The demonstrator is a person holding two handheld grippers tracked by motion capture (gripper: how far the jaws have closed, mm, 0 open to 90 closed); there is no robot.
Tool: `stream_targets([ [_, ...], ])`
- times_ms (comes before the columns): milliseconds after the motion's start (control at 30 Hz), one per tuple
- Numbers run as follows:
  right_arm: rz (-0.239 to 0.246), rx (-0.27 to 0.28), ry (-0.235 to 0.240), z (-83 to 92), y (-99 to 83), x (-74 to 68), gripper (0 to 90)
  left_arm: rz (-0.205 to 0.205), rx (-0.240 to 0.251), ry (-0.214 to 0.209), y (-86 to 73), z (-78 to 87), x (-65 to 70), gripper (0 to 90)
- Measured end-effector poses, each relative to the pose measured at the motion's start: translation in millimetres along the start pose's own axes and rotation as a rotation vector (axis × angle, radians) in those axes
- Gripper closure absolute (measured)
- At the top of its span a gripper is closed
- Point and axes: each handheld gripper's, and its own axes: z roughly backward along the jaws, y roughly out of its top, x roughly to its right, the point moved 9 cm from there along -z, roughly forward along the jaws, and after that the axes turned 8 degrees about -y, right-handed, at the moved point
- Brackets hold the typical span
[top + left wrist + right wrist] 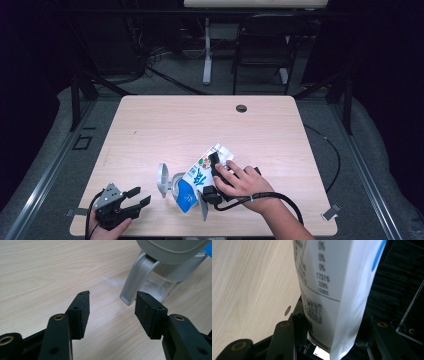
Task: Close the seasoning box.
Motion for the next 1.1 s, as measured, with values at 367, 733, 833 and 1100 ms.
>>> stream_targets([
  [367, 0.007, 0.004, -0.004, -0.1, 0.3, 0.6, 56.0, -0.005, -0.002, 0.0, 0.0, -0.1, 0.0, 46.1],
  [733, 0.014, 0.006, -0.006, -0.1, 0.1, 1.1, 56.1, 0.0, -0.003, -0.001, -0.4, 0.0, -0.2, 46.1],
  [833, 0.018, 0.009, -0.007, -0.4, 0.3, 1.5, 56.2, 0.003, -0.001, -0.001, -0.4, -0.1, -0.2, 46.1],
  [1100, 0.019, 0.003, -0.007, 0.1, -0.1, 1.7, 56.3, 0.002, -0.002, -0.001, -0.6, -0.6, 0.3, 46.1],
])
